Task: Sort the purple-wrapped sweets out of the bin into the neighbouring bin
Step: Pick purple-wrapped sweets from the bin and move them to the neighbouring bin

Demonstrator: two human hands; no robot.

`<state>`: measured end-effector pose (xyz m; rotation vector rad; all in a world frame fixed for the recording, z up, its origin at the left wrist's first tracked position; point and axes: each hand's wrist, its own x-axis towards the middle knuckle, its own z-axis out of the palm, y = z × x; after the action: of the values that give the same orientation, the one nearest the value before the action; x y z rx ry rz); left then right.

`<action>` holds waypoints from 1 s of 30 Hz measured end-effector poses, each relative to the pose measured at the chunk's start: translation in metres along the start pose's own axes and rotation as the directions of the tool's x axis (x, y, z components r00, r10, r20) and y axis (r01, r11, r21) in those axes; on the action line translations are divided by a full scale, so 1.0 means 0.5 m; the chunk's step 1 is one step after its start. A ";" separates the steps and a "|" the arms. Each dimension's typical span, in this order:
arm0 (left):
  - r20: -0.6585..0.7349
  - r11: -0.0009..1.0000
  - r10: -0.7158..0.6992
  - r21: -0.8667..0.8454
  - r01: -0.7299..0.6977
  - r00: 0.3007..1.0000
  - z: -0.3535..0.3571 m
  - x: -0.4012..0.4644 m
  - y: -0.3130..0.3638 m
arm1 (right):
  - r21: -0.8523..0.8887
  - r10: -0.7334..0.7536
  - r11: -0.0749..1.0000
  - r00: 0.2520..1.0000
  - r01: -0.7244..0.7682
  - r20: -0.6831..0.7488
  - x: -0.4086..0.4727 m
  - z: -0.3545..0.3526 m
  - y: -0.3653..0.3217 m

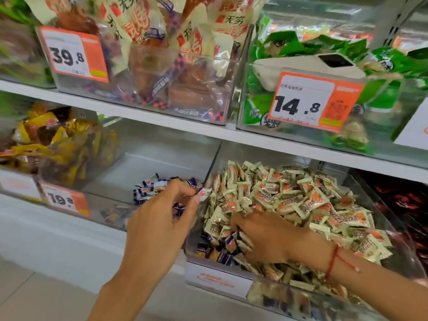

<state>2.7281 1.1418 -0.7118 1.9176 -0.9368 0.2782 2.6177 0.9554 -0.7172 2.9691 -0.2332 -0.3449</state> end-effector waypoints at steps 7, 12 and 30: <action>0.005 0.997 -0.074 -0.030 0.074 0.997 -0.013 0.008 0.002 | 0.057 -0.010 0.998 1.000 0.010 -0.009 0.003 0.001 0.003; -0.006 0.998 -0.059 -0.032 0.058 0.998 -0.005 0.003 0.010 | 0.287 0.000 0.958 1.000 -0.006 0.021 -0.006 -0.003 0.016; -0.073 0.997 -0.038 -0.071 0.033 0.997 -0.013 0.001 0.006 | 0.067 -0.109 0.984 0.859 0.164 -0.500 0.017 -0.041 0.064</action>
<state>2.7275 1.1462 -0.7064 1.8451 -0.8518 0.2907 2.6263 0.9254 -0.6939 3.0548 0.0236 0.4352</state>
